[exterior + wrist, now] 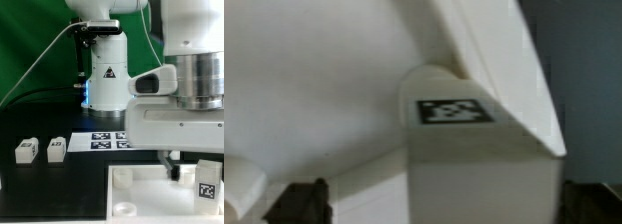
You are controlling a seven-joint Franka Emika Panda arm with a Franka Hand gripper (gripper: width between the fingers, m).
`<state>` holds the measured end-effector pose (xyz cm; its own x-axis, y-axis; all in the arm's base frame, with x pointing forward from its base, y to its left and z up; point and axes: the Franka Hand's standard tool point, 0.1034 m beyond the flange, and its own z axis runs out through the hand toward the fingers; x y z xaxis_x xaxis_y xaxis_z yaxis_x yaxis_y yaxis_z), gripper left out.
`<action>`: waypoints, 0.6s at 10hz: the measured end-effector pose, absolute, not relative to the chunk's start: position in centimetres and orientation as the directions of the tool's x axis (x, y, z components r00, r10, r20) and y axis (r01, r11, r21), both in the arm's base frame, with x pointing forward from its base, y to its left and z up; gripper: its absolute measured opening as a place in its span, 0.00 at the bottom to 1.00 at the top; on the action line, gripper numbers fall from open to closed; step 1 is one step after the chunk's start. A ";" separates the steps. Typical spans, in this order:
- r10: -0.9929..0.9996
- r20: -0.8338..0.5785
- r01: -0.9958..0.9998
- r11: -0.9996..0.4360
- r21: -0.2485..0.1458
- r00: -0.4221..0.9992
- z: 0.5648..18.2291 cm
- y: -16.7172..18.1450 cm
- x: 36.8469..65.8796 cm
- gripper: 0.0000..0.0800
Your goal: Assemble one leg
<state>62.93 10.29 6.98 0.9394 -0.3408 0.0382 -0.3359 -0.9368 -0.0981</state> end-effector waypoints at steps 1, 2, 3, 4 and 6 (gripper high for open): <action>-0.373 0.040 -0.367 -0.924 -0.103 0.927 7.0 10.4 63.0 0.66; -0.389 0.038 -0.383 -0.918 -0.103 0.921 7.0 10.5 63.0 0.48; -0.400 0.037 -0.394 -0.913 -0.104 0.916 7.0 10.4 63.0 0.48; -0.456 0.030 -0.450 -0.886 -0.107 0.890 7.0 10.4 63.0 0.36; -0.635 0.005 -0.631 -0.768 -0.111 0.772 7.0 10.5 63.0 0.36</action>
Offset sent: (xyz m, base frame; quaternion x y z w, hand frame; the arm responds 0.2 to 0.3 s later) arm 0.0000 0.0000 0.0000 0.0000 0.0000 0.0899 0.9960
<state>62.96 10.47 6.97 0.7722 -0.6353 0.0054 -0.6309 -0.7678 -0.1112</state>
